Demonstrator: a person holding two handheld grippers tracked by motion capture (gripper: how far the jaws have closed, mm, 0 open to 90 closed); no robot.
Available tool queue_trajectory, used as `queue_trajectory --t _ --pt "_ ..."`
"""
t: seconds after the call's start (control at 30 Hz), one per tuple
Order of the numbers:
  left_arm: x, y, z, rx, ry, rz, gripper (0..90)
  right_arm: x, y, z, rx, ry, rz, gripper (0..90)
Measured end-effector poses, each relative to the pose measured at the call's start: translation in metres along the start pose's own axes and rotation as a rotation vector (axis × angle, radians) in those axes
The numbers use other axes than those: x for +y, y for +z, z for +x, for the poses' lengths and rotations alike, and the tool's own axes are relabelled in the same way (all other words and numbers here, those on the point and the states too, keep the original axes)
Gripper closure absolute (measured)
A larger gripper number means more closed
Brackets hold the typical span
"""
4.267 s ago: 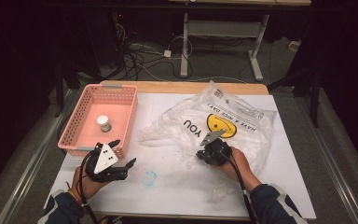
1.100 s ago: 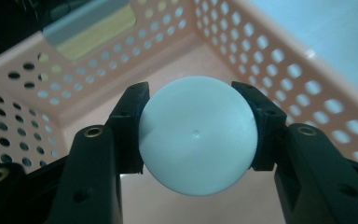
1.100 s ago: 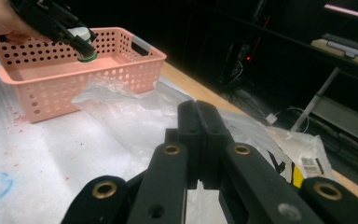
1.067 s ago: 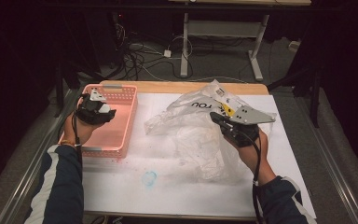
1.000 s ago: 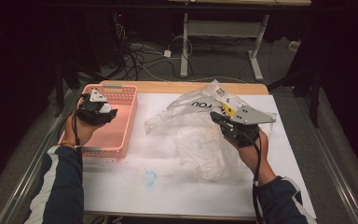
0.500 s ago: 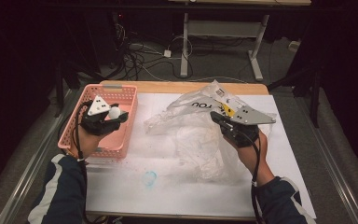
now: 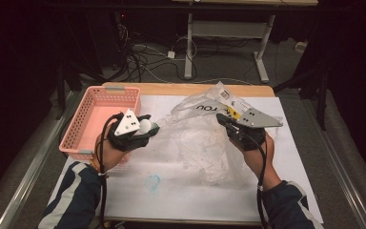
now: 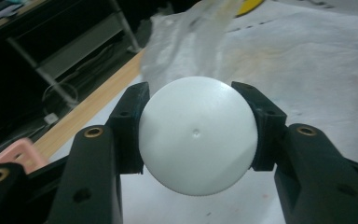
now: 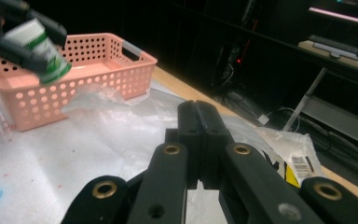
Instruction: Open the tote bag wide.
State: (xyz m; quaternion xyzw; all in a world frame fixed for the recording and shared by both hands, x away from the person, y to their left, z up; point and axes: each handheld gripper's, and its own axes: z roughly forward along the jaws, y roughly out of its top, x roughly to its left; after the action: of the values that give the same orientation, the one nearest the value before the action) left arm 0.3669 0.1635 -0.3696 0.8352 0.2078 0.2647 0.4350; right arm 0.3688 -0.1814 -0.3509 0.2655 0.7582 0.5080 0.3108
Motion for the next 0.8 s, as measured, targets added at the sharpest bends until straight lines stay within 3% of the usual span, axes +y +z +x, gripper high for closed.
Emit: queue_trajectory --t 0.13,0.2,0.3,0.37,0.63,0.8 --pt "0.012 0.016 -0.027 -0.054 0.065 -0.014 48.6 0.003 -0.002 0.0 -0.008 -0.005 -0.008 90.0" --pt "0.018 0.024 -0.042 -0.052 0.118 -0.014 48.6 0.003 -0.001 0.001 -0.005 -0.007 -0.005 90.0" --pt "0.023 0.038 -0.055 -0.081 0.15 -0.009 48.6 0.003 -0.001 0.003 -0.002 -0.013 -0.006 90.0" --pt "0.023 0.05 -0.059 -0.091 0.156 0.005 48.6 0.003 -0.001 0.004 -0.002 -0.01 -0.008 90.0" --pt "0.012 0.1 -0.067 -0.13 0.111 0.05 48.6 0.006 -0.003 0.006 0.011 -0.005 -0.024 90.0" --pt "0.008 0.131 -0.066 -0.12 0.099 0.072 48.6 0.005 -0.002 0.007 0.022 0.0 -0.02 90.0"
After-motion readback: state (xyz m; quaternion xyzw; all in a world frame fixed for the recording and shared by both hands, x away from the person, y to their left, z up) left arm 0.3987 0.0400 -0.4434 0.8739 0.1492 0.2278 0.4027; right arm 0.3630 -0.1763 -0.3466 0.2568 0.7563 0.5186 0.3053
